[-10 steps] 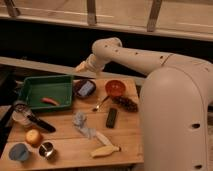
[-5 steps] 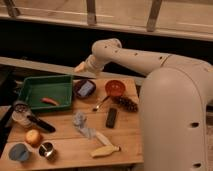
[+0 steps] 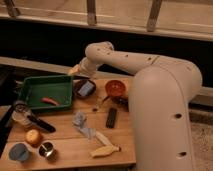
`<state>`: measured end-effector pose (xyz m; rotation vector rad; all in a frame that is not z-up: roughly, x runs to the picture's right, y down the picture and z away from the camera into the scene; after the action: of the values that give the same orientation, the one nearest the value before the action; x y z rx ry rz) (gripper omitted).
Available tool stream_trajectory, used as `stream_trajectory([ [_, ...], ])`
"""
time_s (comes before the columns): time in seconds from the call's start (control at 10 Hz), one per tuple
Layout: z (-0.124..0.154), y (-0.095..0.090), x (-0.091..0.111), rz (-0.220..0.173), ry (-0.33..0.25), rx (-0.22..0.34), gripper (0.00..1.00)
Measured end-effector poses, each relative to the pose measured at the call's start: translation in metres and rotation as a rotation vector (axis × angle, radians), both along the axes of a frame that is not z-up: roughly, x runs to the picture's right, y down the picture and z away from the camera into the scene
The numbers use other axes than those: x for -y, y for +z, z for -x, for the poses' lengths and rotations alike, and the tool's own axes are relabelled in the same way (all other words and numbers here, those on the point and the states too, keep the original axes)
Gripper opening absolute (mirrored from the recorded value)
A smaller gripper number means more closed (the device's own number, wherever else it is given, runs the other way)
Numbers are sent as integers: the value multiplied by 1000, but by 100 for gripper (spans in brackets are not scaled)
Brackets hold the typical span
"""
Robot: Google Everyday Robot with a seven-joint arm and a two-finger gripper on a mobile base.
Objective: Wipe table surface with sponge
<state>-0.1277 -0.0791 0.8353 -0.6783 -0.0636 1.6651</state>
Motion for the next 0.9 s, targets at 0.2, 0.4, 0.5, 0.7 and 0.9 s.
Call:
stream_trajectory([
  [0.2,17,13,-7,20,-33,-4,80],
  [0.4,23,23,-9,33,-27,-15,80],
  [0.5,18,33,-9,49,-9,-31,80],
  [0.7,19,48,-11,74,13,-45,80],
  [0.9,9,56,-10,79,64,-55,80],
])
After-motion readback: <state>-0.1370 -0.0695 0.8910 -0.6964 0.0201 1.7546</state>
